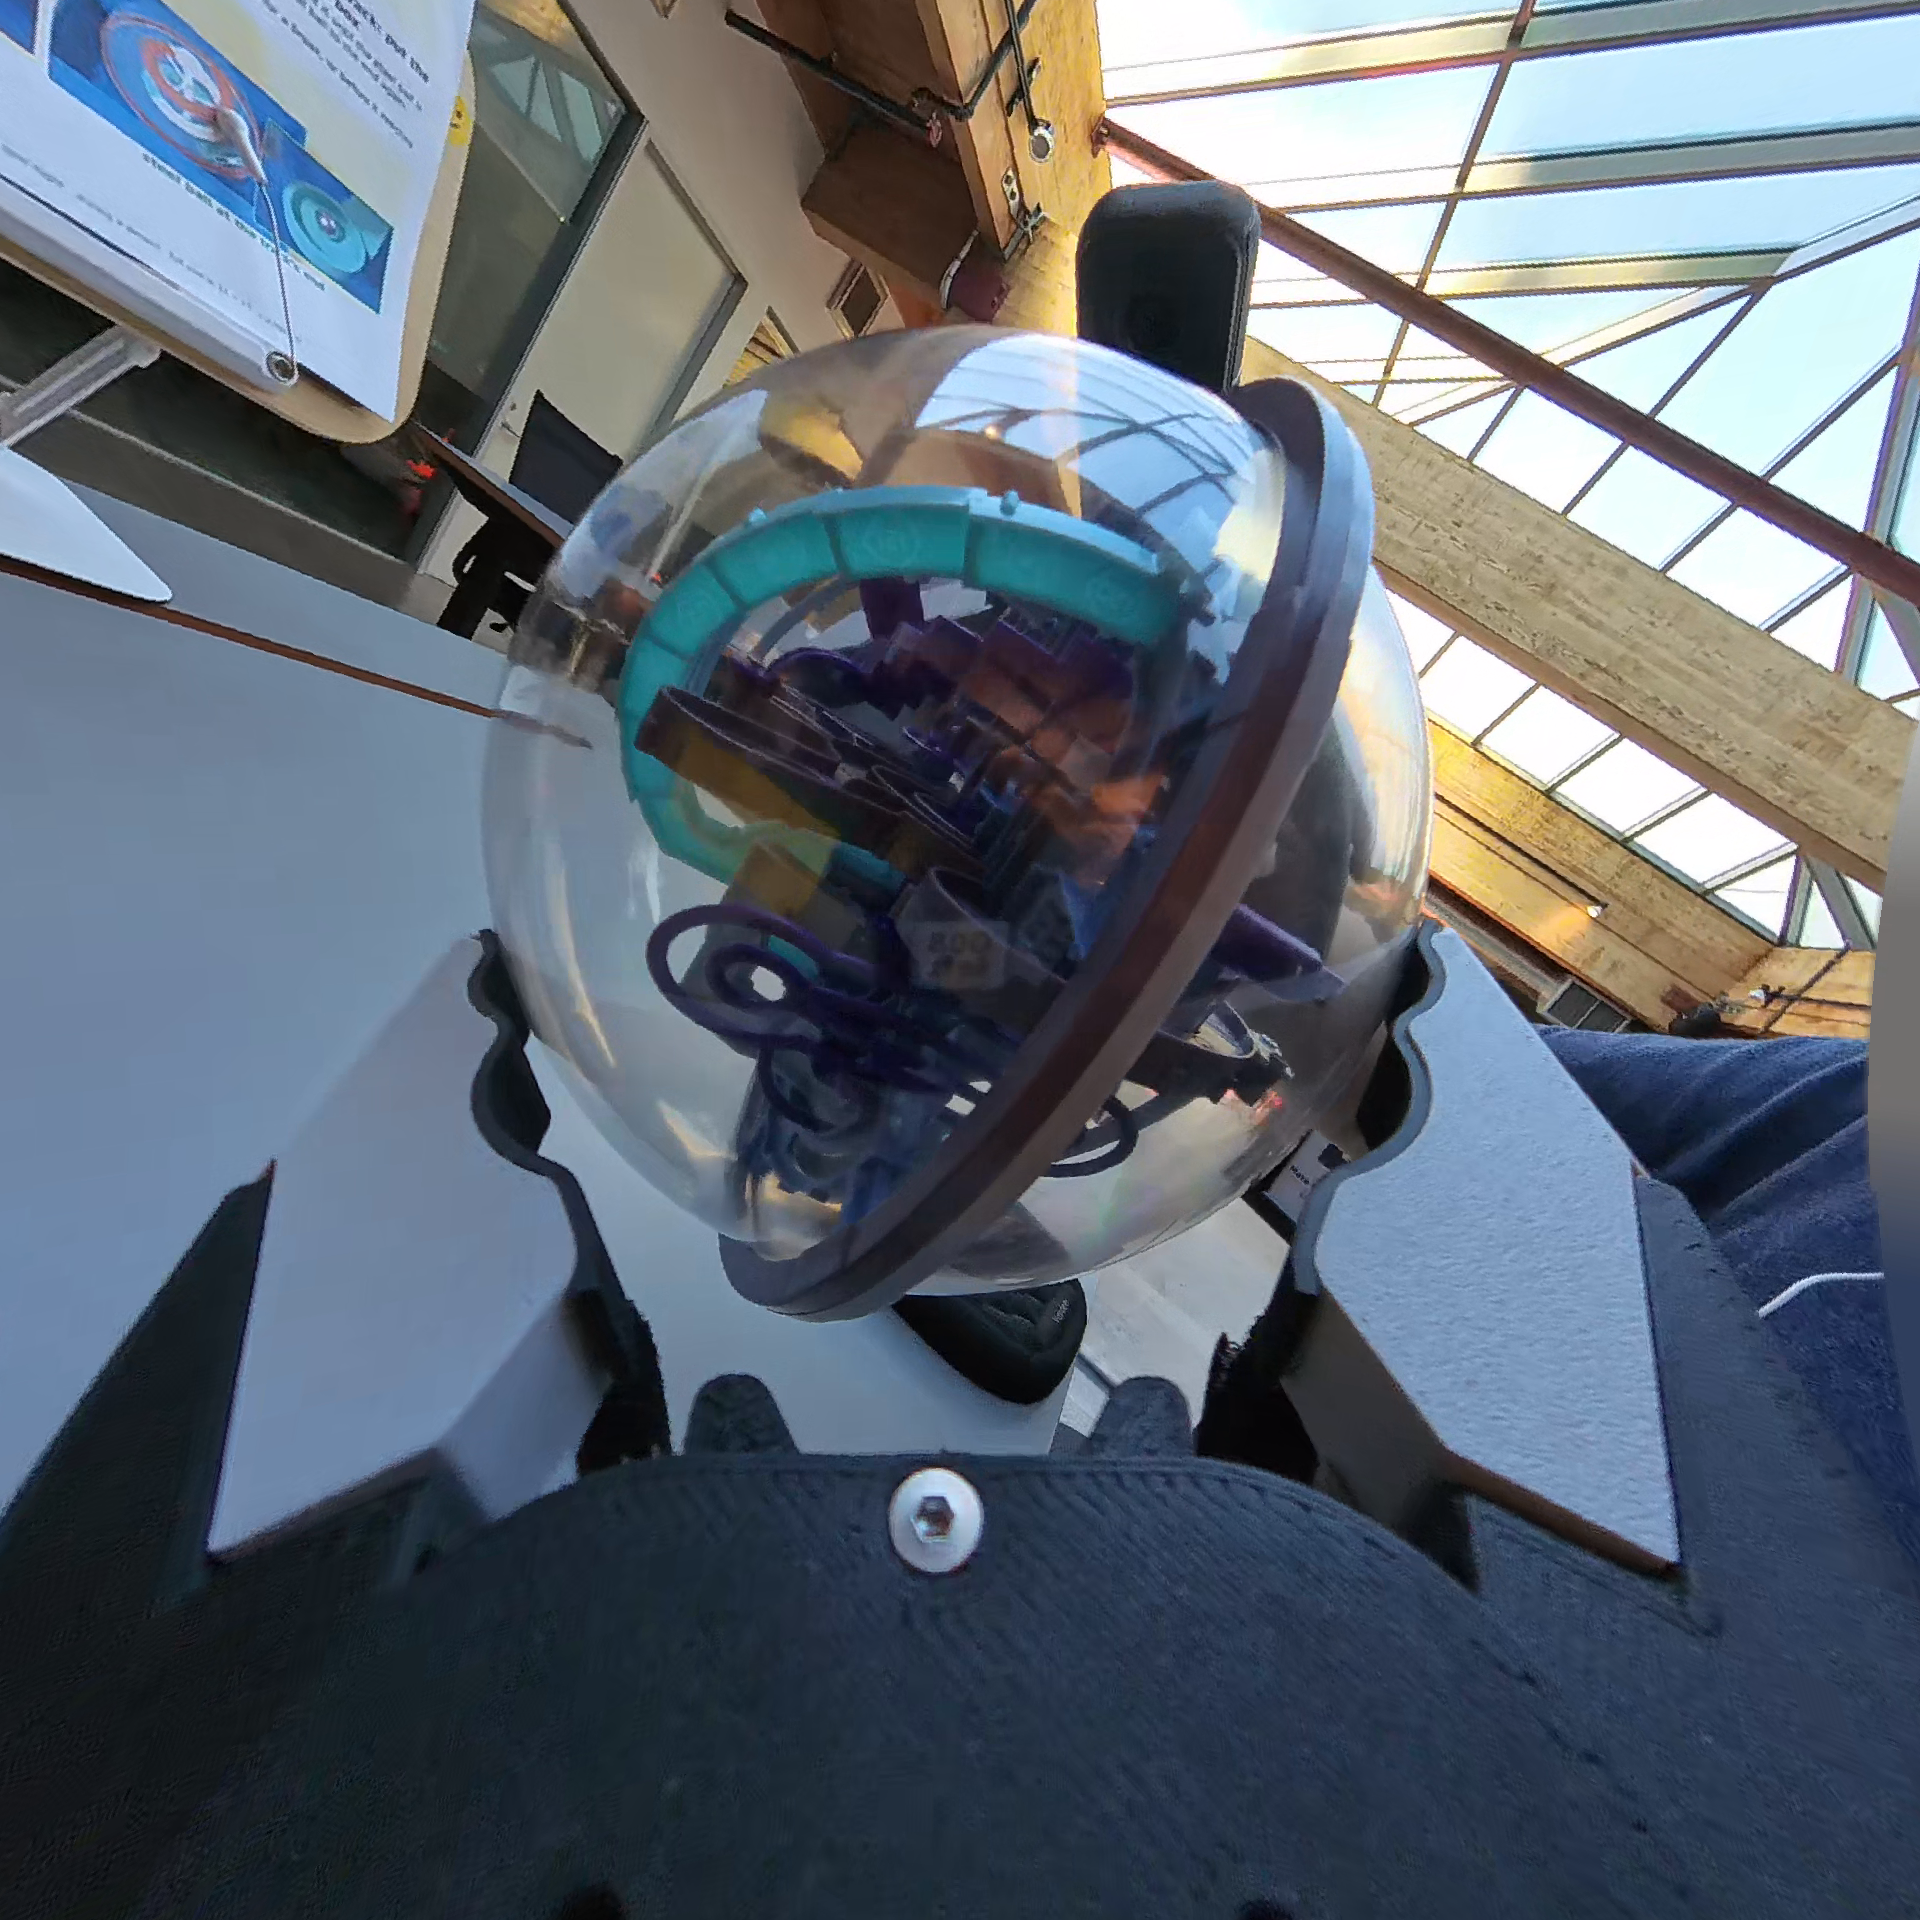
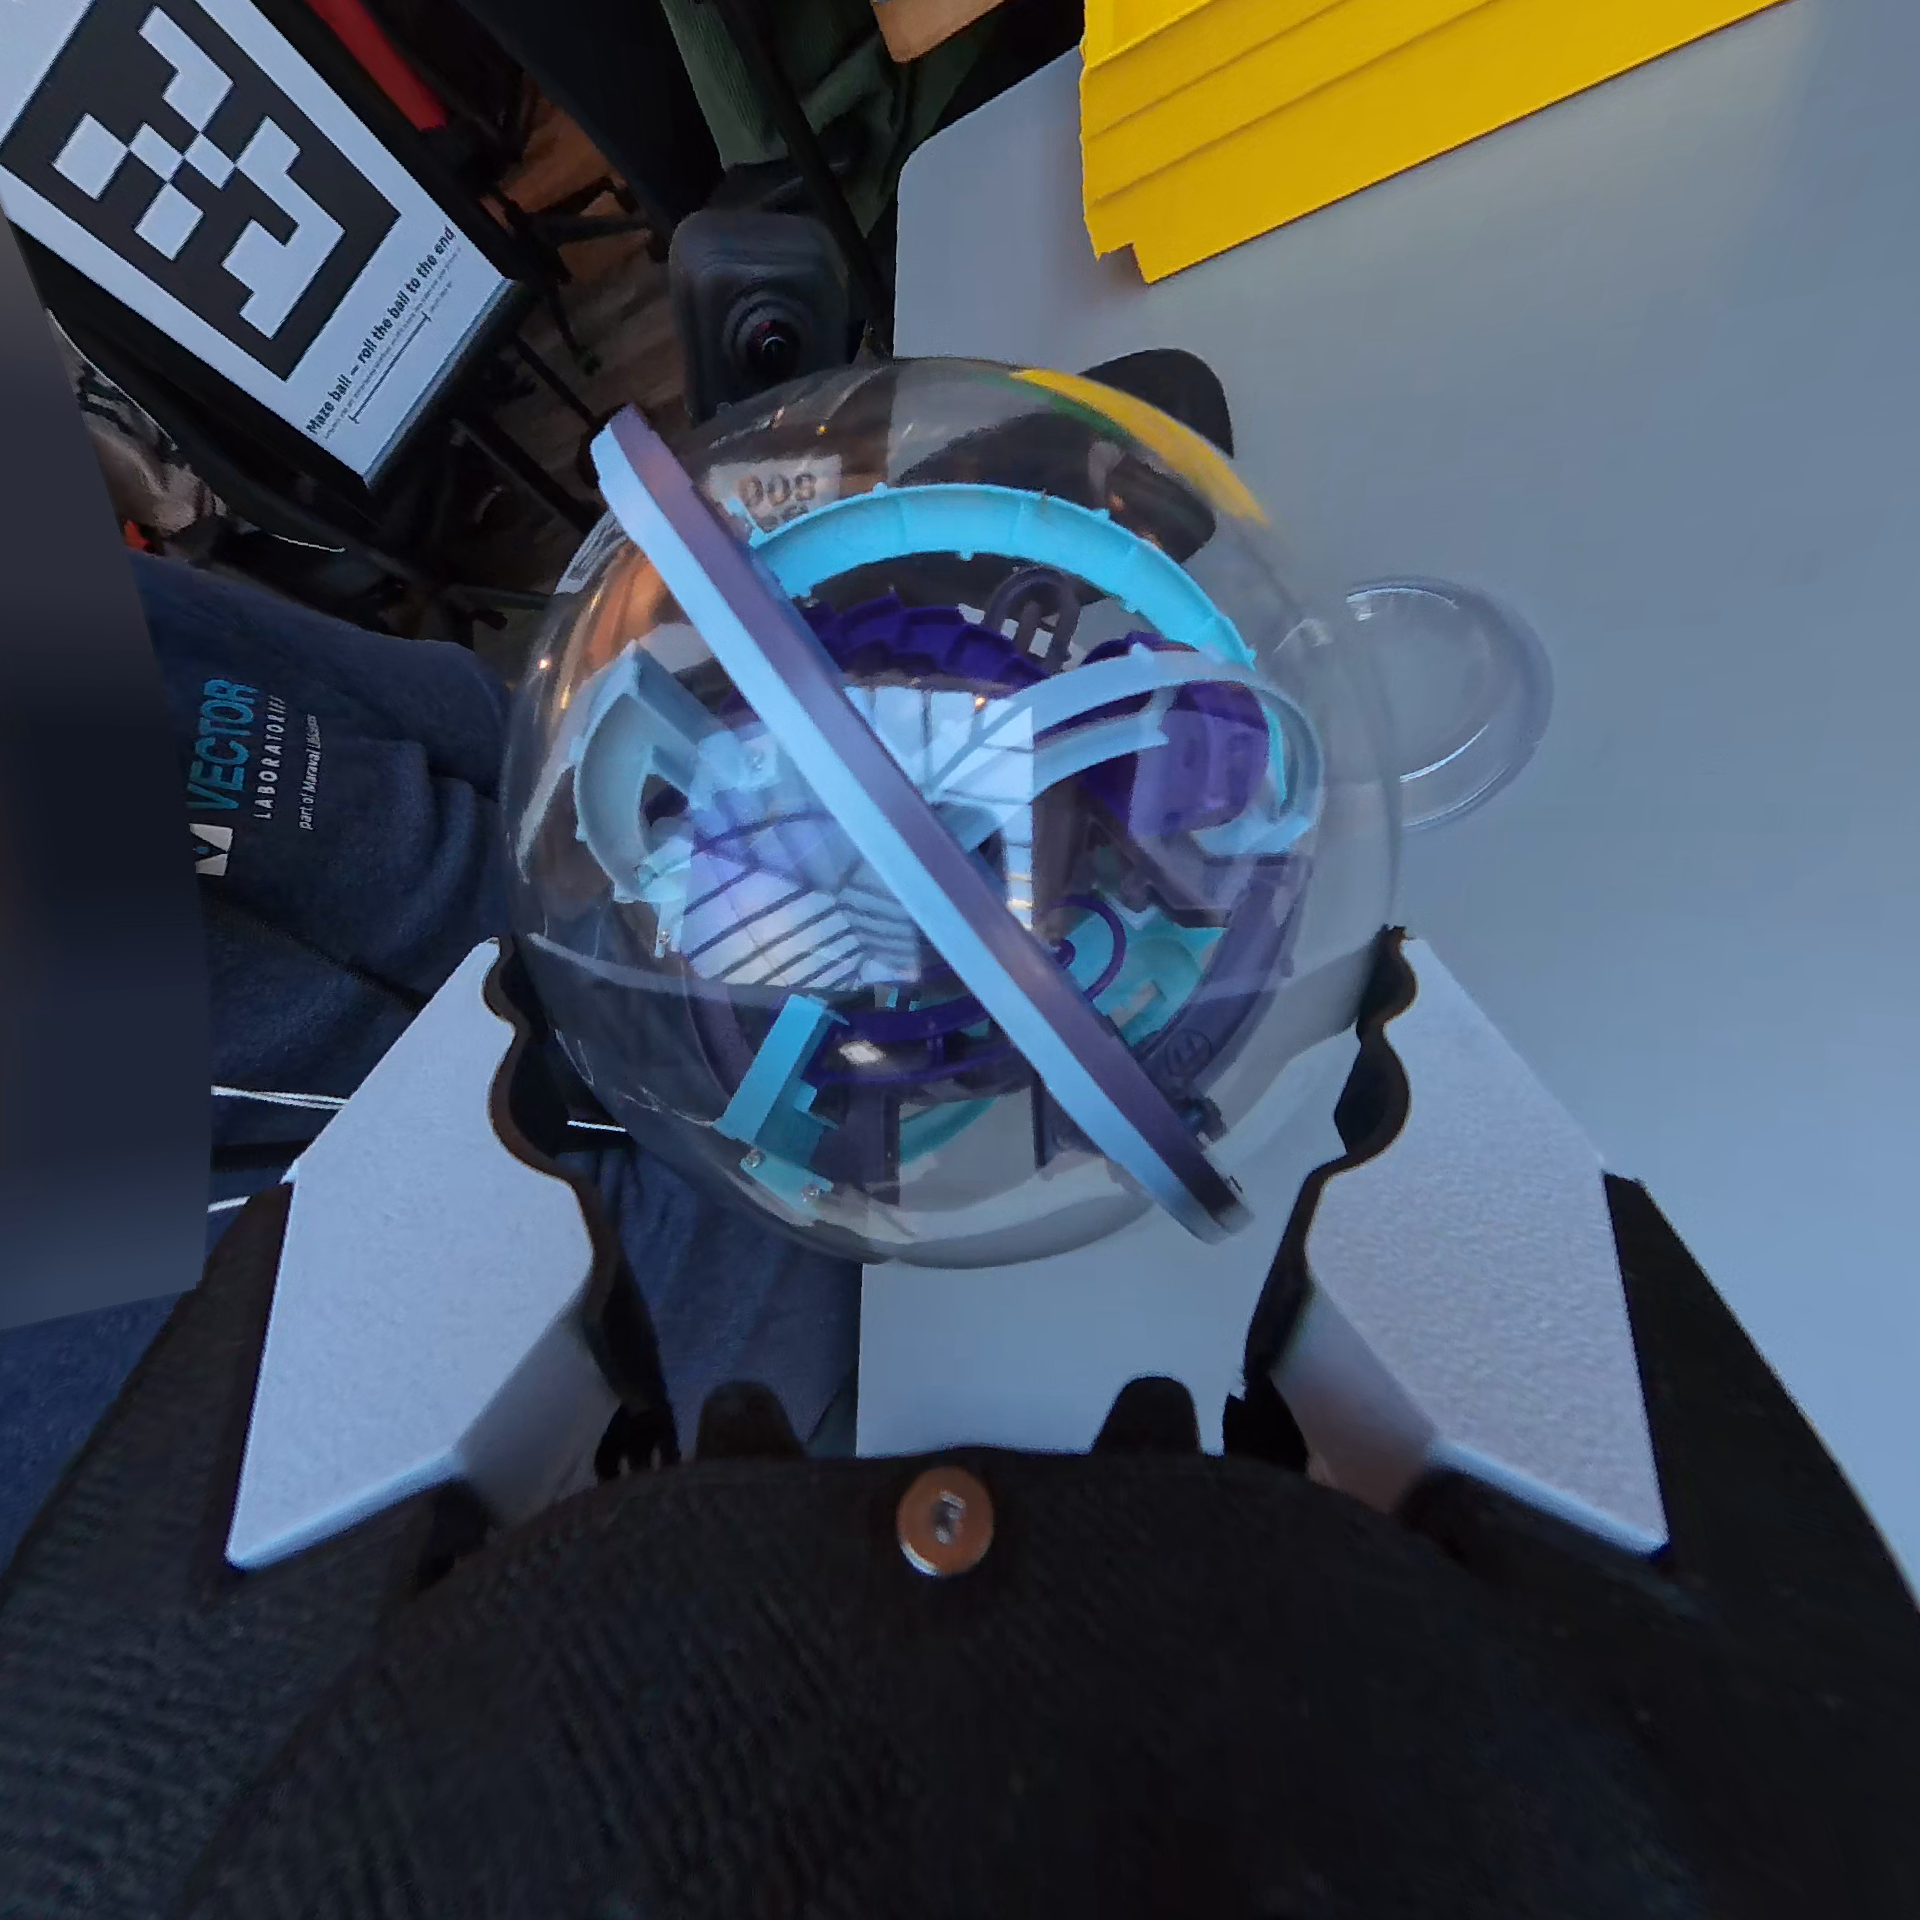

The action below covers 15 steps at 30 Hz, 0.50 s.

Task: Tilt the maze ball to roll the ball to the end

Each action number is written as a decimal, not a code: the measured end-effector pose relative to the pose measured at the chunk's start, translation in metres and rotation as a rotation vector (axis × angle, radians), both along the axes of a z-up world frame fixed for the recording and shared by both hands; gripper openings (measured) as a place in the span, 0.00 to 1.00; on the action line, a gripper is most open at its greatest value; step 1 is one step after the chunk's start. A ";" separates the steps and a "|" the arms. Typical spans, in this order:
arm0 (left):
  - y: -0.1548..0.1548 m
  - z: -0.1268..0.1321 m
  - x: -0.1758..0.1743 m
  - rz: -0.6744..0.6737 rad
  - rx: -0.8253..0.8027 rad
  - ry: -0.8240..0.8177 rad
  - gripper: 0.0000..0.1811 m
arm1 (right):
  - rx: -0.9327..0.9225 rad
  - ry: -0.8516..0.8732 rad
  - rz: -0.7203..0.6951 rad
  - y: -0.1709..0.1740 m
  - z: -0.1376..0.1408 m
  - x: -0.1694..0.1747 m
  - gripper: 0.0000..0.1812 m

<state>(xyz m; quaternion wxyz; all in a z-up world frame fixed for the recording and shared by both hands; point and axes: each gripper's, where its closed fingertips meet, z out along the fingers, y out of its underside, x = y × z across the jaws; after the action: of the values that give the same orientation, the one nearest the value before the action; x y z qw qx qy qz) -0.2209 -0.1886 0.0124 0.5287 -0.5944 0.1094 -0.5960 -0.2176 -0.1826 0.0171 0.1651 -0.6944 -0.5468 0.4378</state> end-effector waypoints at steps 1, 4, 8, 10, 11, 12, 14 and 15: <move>0.000 -0.002 -0.001 -0.002 -0.009 -0.006 0.87 | -0.009 -0.003 -0.003 0.000 -0.002 -0.001 0.84; 0.001 -0.008 -0.003 -0.005 -0.030 -0.019 0.87 | -0.030 -0.014 -0.007 0.002 -0.008 -0.003 0.84; 0.004 -0.015 -0.007 -0.007 -0.052 -0.034 0.87 | -0.053 -0.025 -0.012 0.004 -0.014 -0.007 0.84; 0.006 -0.018 -0.010 -0.003 -0.059 -0.037 0.87 | -0.061 -0.028 -0.010 0.006 -0.018 -0.010 0.84; 0.007 -0.019 -0.011 -0.001 -0.063 -0.039 0.87 | -0.066 -0.026 -0.010 0.007 -0.019 -0.011 0.84; 0.008 -0.020 -0.013 0.002 -0.066 -0.040 0.87 | -0.070 -0.023 -0.010 0.009 -0.021 -0.013 0.84; 0.011 -0.023 -0.018 0.012 -0.063 -0.035 0.87 | -0.069 -0.016 -0.003 0.011 -0.024 -0.018 0.84; 0.013 -0.025 -0.020 0.017 -0.062 -0.031 0.87 | -0.069 -0.015 0.002 0.012 -0.025 -0.019 0.84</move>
<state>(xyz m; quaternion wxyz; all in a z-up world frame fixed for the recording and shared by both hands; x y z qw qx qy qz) -0.2409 -0.1760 -0.0122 0.5167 -0.6020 0.0775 -0.6038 -0.2371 -0.1702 -0.0084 0.1365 -0.7024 -0.5332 0.4514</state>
